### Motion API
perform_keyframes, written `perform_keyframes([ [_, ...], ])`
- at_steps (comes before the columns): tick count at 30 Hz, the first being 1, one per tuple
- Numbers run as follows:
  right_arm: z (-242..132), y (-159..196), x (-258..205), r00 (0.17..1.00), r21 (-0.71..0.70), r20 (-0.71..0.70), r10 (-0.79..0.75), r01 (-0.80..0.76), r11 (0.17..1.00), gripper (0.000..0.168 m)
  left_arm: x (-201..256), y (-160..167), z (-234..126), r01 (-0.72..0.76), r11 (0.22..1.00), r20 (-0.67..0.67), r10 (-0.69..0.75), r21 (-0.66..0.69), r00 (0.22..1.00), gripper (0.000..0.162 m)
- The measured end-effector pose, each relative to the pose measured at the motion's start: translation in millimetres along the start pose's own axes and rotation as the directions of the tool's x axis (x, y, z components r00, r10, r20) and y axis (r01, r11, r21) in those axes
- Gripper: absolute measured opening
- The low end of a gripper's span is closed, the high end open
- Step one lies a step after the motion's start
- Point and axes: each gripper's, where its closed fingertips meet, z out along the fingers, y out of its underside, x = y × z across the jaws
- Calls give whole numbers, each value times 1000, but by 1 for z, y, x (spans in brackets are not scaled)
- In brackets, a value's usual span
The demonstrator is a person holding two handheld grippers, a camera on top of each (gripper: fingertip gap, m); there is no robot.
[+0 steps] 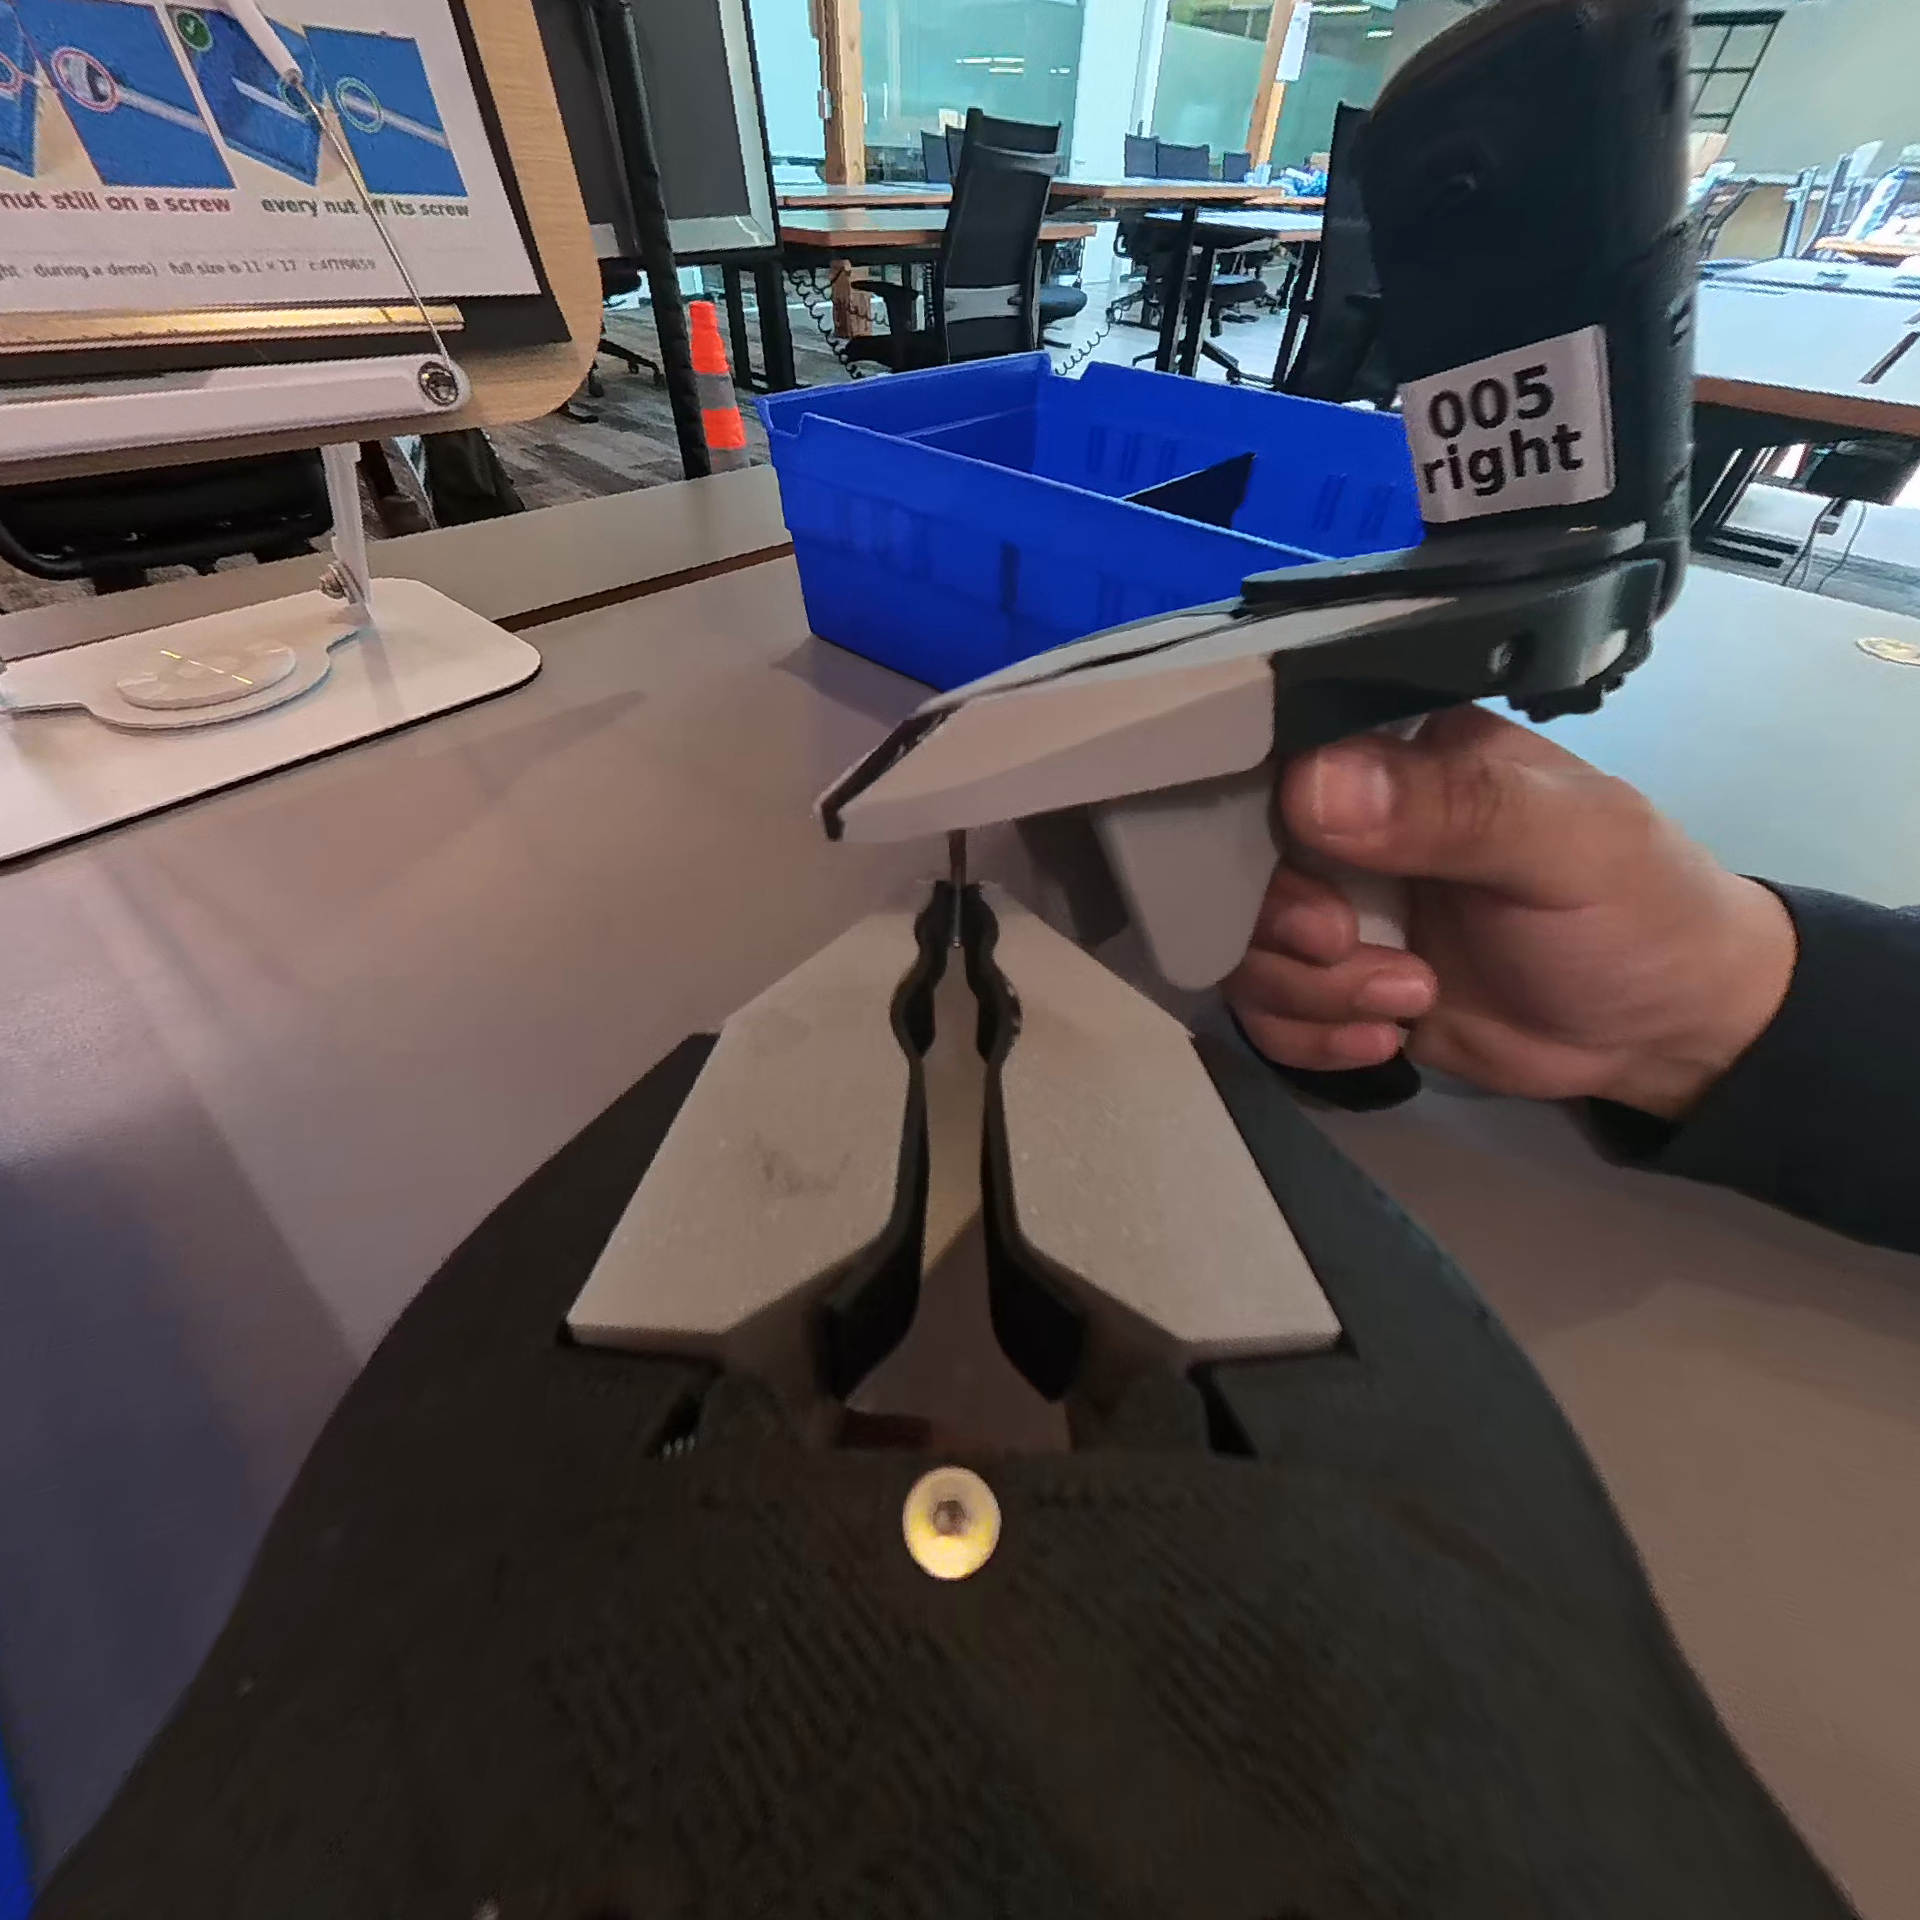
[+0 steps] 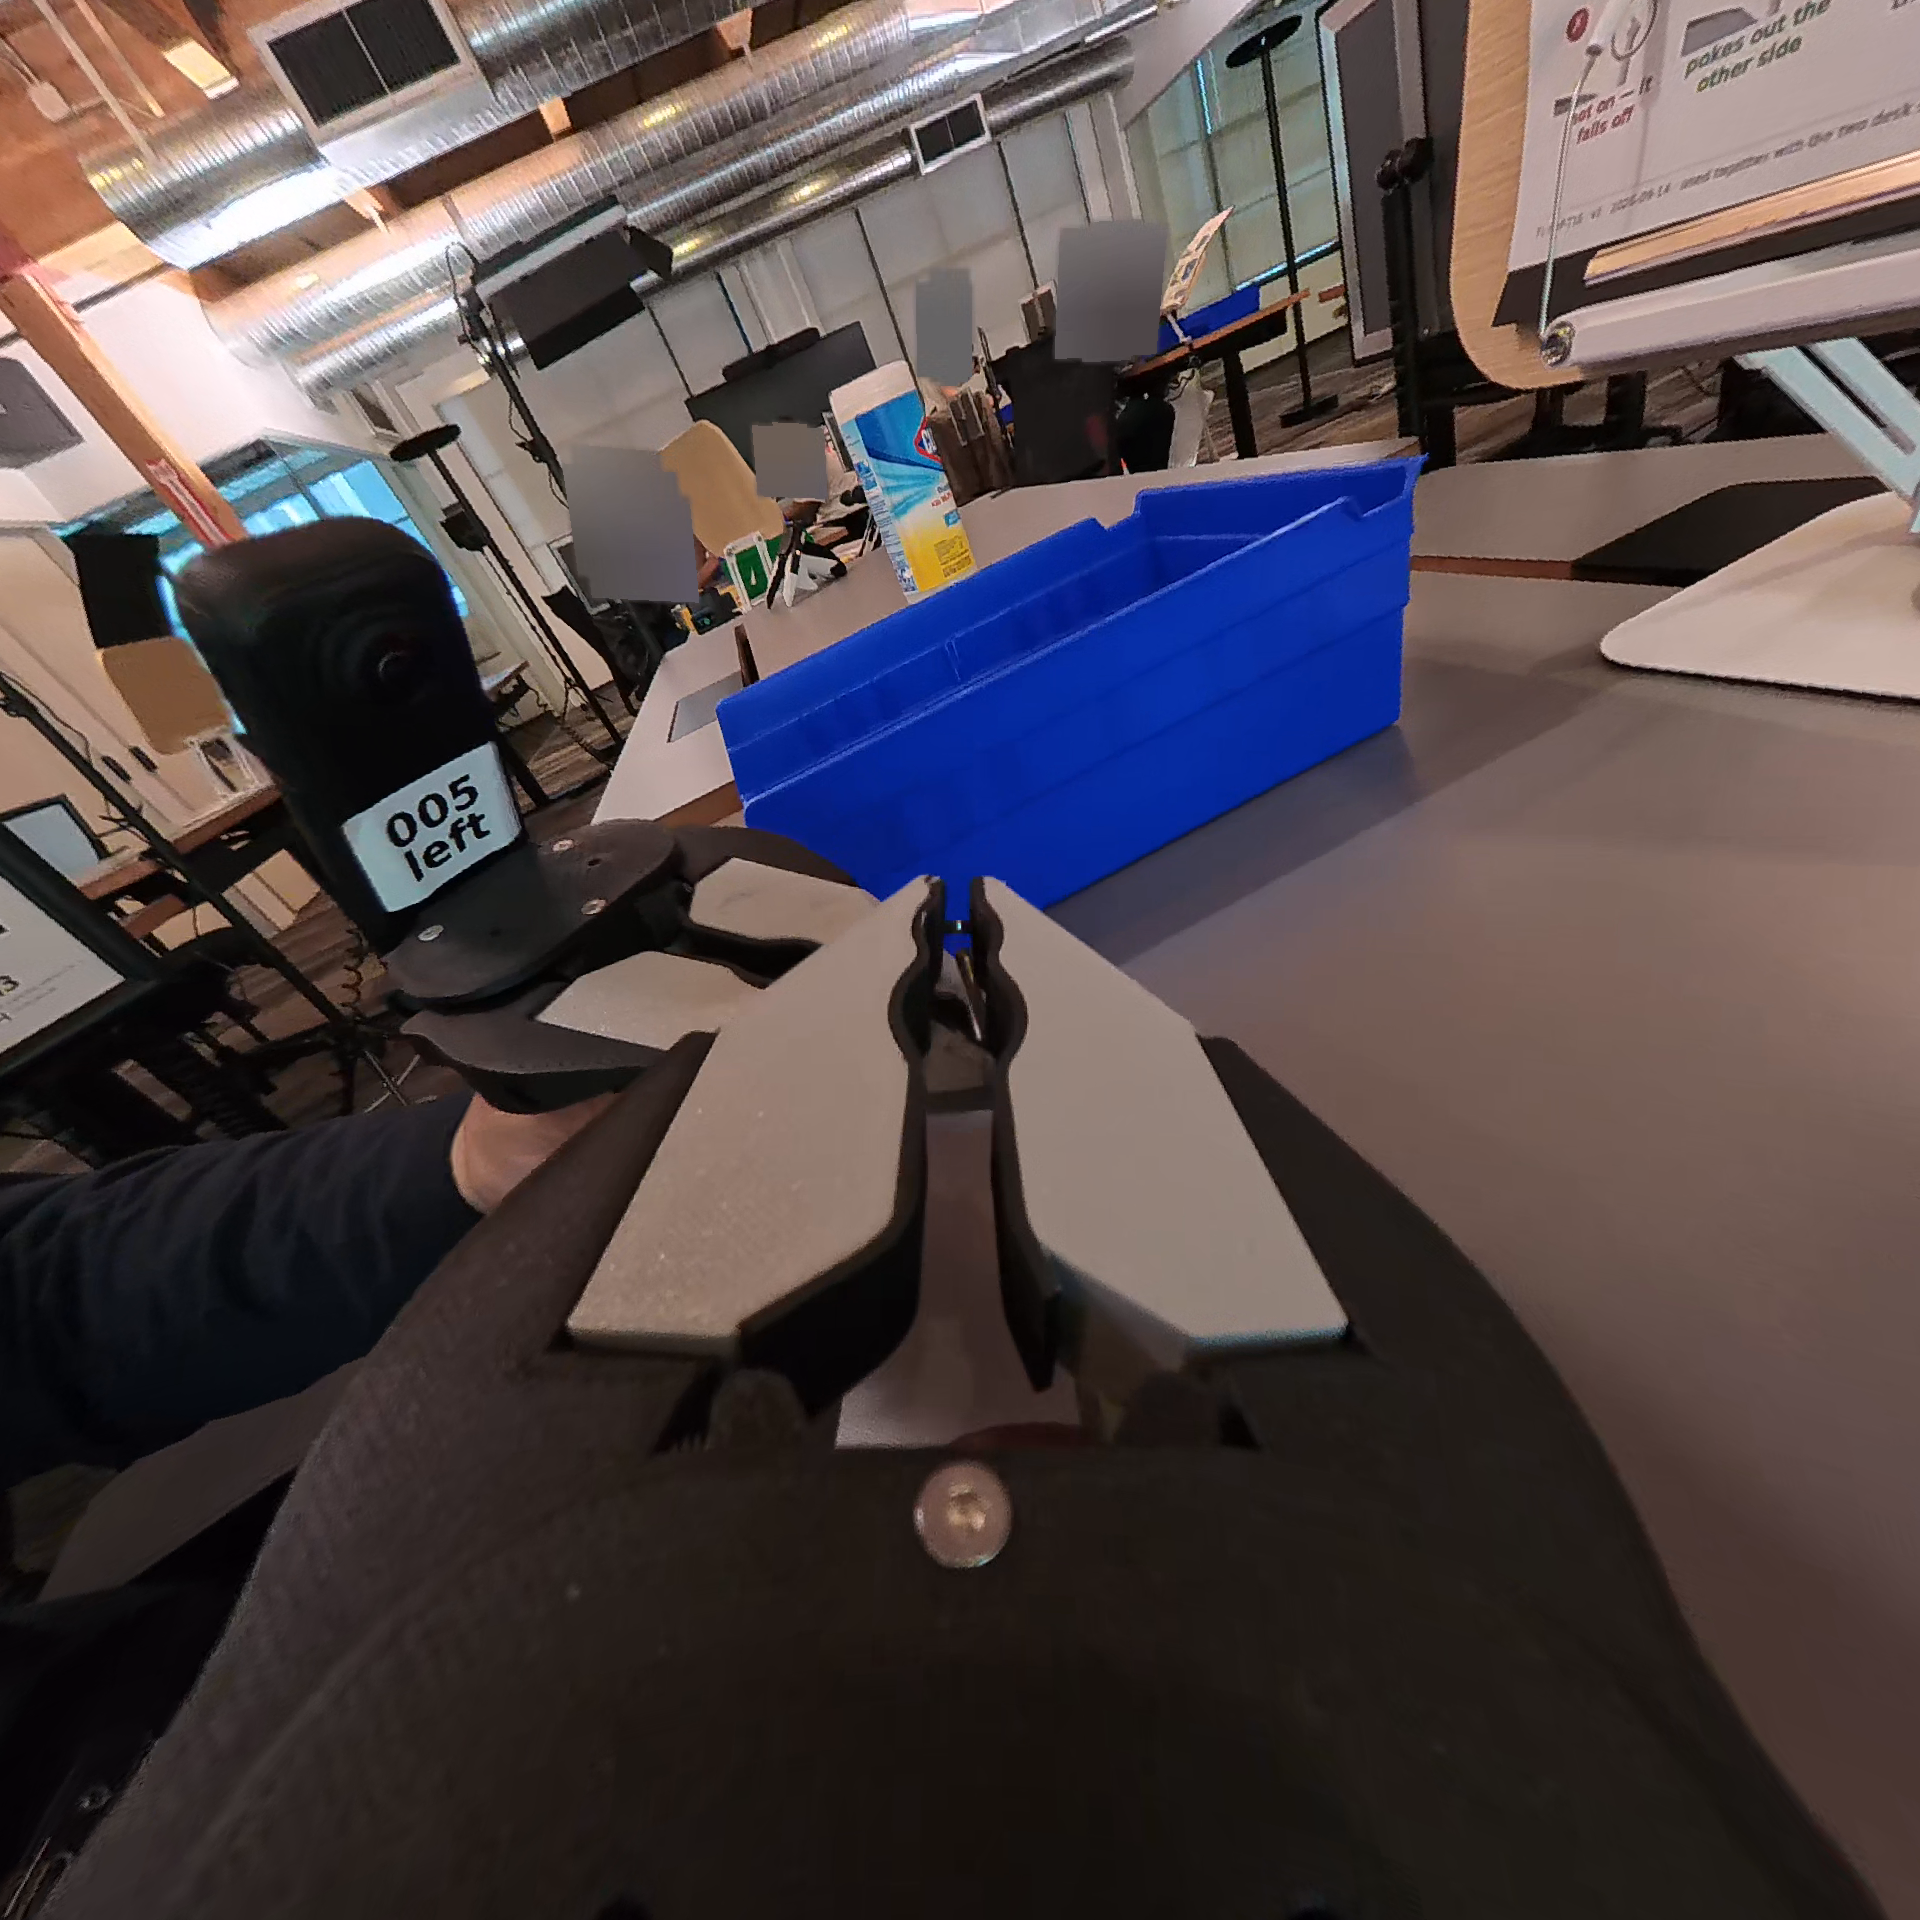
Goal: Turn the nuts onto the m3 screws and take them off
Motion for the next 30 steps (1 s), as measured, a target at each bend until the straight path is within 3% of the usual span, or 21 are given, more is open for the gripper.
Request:
perform_keyframes([
  [10, -16, -21, 5, 1000, 82, -27, -1, 3, 997, 1, -2, -1, -1, 13, 1000, 6, -13, 10, 1000, 0],
  [16, -30, -48, -14, 987, 152, -75, -145, 155, 976, 1, -4, -3, -2, 12, 1000, 12, -13, 25, 1000, 0],
  [19, -63, -83, -29, 953, 276, -188, -240, 285, 918, 1, -3, -3, -3, 12, 1000, 9, -12, 27, 1000, 0],
  [22, -127, -119, -27, 891, 374, -389, -233, 384, 844, 1, -4, -4, -4, 20, 999, 8, -20, 36, 1000, 0],
  [24, -168, -129, -5, 821, 308, -533, -207, 415, 856, 2, -4, -5, -4, 24, 999, 5, -24, 35, 1000, 0],
  [27, -213, -119, 37, 744, 132, -640, -192, 353, 926, 2, 0, -4, -2, 20, 999, -12, -20, 30, 1000, 0],
  [30, -238, -72, 89, 696, -129, -695, -180, 125, 984, 2, 3, -3, -1, 1, 1000, -15, -1, 22, 1000, 0],
])
